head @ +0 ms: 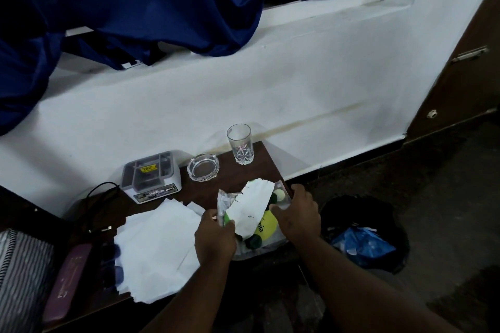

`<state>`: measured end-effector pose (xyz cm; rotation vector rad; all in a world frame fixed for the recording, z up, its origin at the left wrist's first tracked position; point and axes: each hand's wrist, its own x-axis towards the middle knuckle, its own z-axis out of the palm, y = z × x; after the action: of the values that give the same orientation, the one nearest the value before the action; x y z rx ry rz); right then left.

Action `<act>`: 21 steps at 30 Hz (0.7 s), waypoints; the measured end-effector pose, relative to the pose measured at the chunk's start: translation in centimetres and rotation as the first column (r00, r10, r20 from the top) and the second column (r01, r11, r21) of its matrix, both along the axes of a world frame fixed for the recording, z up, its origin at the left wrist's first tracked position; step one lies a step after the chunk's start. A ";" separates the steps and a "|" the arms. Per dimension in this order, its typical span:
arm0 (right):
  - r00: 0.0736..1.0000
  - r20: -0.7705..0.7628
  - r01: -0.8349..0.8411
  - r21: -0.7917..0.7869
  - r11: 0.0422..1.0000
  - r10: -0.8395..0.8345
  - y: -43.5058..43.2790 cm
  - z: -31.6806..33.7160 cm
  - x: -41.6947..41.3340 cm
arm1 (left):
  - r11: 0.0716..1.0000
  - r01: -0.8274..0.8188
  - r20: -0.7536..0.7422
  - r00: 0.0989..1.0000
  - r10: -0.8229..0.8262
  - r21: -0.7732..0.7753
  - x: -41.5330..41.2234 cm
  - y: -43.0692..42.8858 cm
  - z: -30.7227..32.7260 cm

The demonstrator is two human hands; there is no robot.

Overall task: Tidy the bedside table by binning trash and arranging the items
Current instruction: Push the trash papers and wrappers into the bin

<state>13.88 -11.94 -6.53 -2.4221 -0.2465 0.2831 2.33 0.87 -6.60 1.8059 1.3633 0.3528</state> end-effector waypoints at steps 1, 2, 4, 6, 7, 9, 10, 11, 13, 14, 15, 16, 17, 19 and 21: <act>1.000 -0.017 -0.004 0.015 1.000 0.004 0.2 0.0 0.0 | 1.000 -0.001 0.024 1.000 0.001 -0.002 0.0 0.0 -0.2; 0.999 -0.037 -0.002 0.033 0.999 0.004 0.3 -0.1 0.1 | 1.000 0.003 0.048 0.999 -0.002 -0.006 -0.1 0.0 -0.3; 0.995 -0.100 0.027 0.100 0.995 -0.016 0.5 0.0 0.3 | 1.000 0.029 0.096 0.995 -0.029 -0.008 -0.2 -0.1 -0.5; 0.983 -0.178 0.080 0.185 0.979 -0.047 0.4 0.1 0.6 | 0.997 0.076 0.131 0.989 -0.075 0.003 -0.3 -0.1 -0.5; 0.975 -0.212 0.111 0.215 0.970 -0.065 0.3 0.1 0.9 | 0.995 0.097 0.144 0.985 -0.097 0.011 -0.3 -0.1 -0.5; 0.960 -0.258 0.178 0.263 0.948 -0.108 -0.2 0.1 1.5 | 0.991 0.137 0.179 0.974 -0.135 0.006 -0.3 -0.4 -0.3; 0.953 -0.274 0.211 0.287 0.934 -0.131 -0.5 0.1 1.9 | 0.987 0.158 0.201 0.968 -0.153 -0.006 -0.2 -0.6 -0.2; 0.945 -0.291 0.240 0.305 0.922 -0.149 -0.9 0.1 2.3 | 0.984 0.176 0.221 0.961 -0.168 -0.017 -0.1 -0.8 -0.1; 0.925 -0.331 0.292 0.314 0.904 -0.184 -1.9 0.3 3.1 | 0.977 0.211 0.249 0.948 -0.196 -0.033 0.5 -1.5 0.2; 0.915 -0.352 0.312 0.308 0.899 -0.197 -2.6 0.3 3.4 | 0.972 0.230 0.260 0.942 -0.212 -0.040 0.8 -1.8 0.3; 0.906 -0.369 0.326 0.301 0.896 -0.206 -3.4 0.4 3.8 | 0.967 0.250 0.273 0.934 -0.228 -0.049 1.3 -2.3 0.4; 0.901 -0.378 0.334 0.293 0.896 -0.212 -4.2 0.5 4.1 | 0.960 0.272 0.285 0.927 -0.245 -0.061 1.8 -2.7 0.5; 0.898 -0.379 0.341 0.281 0.897 -0.223 -5.1 0.6 4.6 | 0.952 0.298 0.295 0.918 -0.264 -0.074 2.4 -3.3 0.7; 0.892 -0.373 0.365 0.261 0.893 -0.256 -7.0 0.8 5.6 | 0.933 0.347 0.300 0.904 -0.304 -0.101 3.9 -4.8 0.9; 0.892 -0.354 0.381 0.252 0.889 -0.282 -9.0 0.7 6.4 | 0.912 0.391 0.292 0.893 -0.343 -0.126 5.6 -6.5 0.8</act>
<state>20.30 -20.96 -5.85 -2.0197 0.2534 0.4232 7.94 -5.62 -5.77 1.7461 0.8162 0.2447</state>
